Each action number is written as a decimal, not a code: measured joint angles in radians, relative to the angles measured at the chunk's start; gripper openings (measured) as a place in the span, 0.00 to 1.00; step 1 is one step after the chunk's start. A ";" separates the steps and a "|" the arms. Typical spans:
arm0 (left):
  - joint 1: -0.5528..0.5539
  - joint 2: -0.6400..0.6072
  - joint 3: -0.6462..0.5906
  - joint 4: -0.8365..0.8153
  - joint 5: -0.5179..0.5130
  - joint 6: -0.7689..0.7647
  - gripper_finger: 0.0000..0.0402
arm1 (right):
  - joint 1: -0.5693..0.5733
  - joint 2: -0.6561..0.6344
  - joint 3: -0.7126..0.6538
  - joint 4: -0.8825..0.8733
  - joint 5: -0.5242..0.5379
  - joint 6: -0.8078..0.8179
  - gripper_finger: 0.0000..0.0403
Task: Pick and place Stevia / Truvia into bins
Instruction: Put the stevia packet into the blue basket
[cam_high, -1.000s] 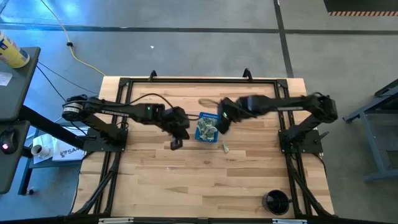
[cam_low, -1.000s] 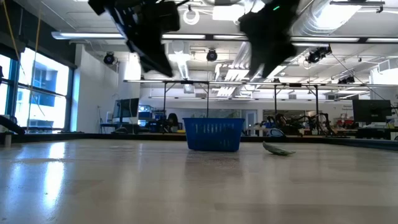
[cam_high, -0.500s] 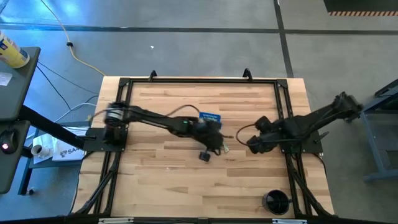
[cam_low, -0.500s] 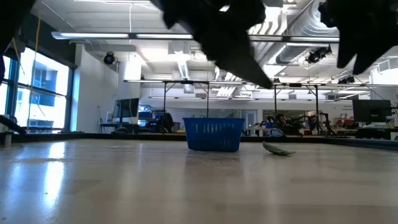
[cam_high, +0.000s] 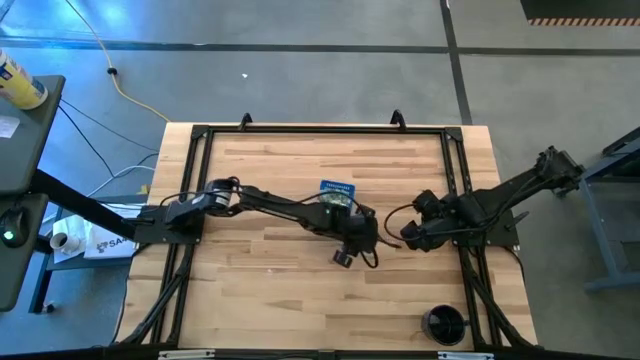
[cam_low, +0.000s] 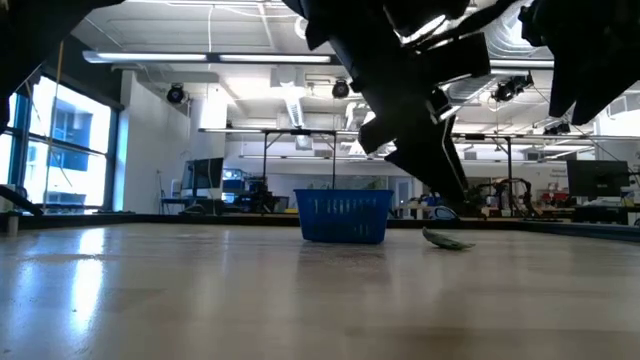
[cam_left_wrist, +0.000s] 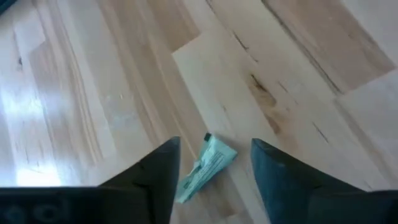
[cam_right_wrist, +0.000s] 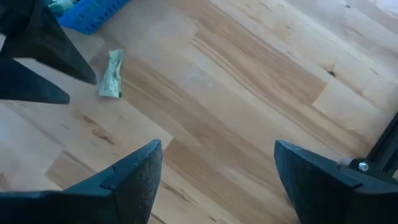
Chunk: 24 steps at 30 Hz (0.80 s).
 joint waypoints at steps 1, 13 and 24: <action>0.002 -0.001 -0.001 0.000 0.001 0.004 0.59 | 0.000 0.000 0.000 -0.002 0.003 -0.003 0.74; 0.064 0.077 -0.004 0.002 0.102 0.098 0.55 | 0.000 -0.001 0.000 -0.014 0.017 -0.015 0.74; 0.067 0.091 0.000 -0.016 0.093 0.097 0.19 | -0.002 -0.002 0.000 -0.052 0.035 -0.014 0.74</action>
